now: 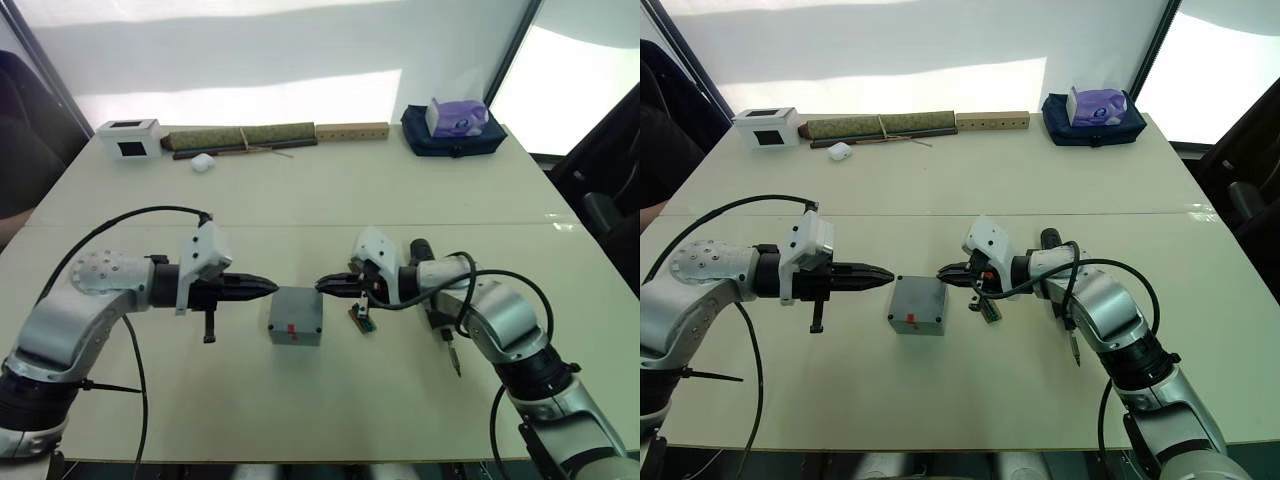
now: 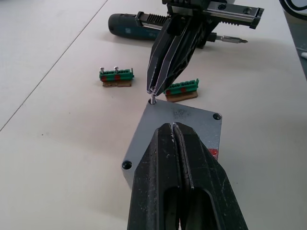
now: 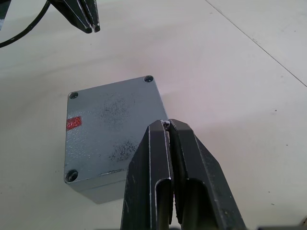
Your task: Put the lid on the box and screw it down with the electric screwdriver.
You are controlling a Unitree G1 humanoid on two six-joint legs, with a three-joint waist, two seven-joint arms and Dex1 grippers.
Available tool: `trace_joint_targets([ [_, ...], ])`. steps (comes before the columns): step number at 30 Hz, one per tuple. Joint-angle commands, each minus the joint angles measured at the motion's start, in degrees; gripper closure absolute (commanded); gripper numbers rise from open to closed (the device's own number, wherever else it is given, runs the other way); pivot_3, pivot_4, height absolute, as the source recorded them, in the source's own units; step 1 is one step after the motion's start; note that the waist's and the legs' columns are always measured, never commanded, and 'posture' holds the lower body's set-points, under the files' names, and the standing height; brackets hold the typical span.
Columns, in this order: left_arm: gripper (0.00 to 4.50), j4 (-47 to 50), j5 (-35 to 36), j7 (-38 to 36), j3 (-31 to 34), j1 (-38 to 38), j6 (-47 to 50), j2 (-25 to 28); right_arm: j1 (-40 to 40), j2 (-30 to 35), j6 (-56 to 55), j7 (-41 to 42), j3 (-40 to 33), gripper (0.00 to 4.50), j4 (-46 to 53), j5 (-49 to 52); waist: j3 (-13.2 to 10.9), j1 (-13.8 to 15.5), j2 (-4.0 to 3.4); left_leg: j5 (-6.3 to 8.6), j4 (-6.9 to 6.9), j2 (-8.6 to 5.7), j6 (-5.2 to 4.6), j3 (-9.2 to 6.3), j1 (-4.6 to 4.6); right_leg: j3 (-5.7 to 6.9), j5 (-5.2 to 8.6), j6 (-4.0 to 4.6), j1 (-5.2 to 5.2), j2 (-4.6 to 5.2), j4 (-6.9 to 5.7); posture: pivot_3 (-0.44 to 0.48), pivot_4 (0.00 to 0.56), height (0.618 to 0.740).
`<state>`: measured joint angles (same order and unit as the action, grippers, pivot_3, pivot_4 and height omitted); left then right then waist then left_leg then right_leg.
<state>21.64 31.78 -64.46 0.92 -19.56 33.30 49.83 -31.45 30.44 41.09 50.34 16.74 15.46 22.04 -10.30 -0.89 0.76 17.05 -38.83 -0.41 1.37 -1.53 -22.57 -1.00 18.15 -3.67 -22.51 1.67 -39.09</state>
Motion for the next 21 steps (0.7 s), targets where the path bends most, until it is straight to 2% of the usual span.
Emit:
trace_joint_targets([
  [1,4.5,2.1,0.8,0.2,1.4,0.1,0.0,0.7,-0.1,0.0,-1.3,0.7,-0.1,4.45,0.8,-0.4,0.0,-0.1,0.0,0.0,0.0,0.0,0.0,0.0,0.0,0.0,0.0,0.0,0.0,0.0,0.0,0.0,0.15,0.74],
  [21,4.5,2.9,1.0,0.5,0.7,-0.8,0.6,0.7,0.4,0.1,-2.7,1.5,-0.9,4.45,-1.2,-1.5,0.0,0.0,0.0,0.0,0.01,0.0,0.0,0.0,0.0,0.0,0.0,0.01,0.0,0.01,0.0,0.0,0.15,0.74],
])
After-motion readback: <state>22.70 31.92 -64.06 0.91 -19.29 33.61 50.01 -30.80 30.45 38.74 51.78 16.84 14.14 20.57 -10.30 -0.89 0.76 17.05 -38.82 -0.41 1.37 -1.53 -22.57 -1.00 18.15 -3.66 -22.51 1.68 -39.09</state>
